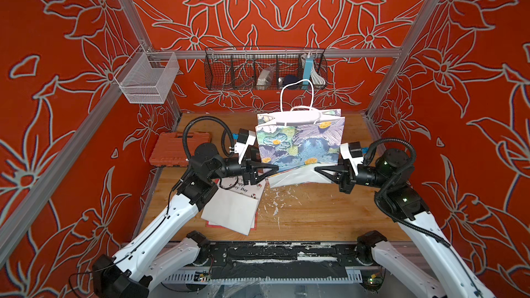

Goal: Put away the paper bag
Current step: Press the paper bag.

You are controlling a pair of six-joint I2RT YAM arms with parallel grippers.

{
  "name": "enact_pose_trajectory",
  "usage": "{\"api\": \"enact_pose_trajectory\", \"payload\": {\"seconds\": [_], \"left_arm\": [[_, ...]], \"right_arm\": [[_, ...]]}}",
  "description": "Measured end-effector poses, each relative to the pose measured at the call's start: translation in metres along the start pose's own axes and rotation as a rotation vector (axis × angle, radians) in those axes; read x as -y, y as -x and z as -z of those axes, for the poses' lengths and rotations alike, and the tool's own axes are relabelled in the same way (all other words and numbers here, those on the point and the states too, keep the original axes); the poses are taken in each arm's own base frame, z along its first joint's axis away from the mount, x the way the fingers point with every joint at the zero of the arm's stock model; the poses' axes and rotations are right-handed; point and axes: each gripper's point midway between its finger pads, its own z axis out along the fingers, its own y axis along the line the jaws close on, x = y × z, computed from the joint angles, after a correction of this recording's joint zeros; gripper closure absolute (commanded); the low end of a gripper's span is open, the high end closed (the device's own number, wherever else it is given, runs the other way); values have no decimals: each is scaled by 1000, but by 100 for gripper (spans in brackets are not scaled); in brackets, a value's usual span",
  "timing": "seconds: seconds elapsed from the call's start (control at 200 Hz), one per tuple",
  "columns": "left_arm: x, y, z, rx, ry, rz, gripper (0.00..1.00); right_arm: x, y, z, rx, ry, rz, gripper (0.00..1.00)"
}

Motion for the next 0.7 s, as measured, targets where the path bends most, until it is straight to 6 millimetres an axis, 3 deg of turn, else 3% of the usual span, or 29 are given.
{"api": "enact_pose_trajectory", "payload": {"seconds": [0.14,0.34,0.475,0.701], "left_arm": [[-19,8,21,65,190,-7,1],[-7,-1,49,118,259,-58,1],[-1,-19,45,81,188,-43,1],[-28,-47,25,6,149,74,1]], "right_arm": [[6,4,6,0,-87,1,100],[14,5,10,-12,-165,-12,100],[15,5,8,-18,-151,-29,100],[2,6,-6,-14,-23,-78,100]]}}
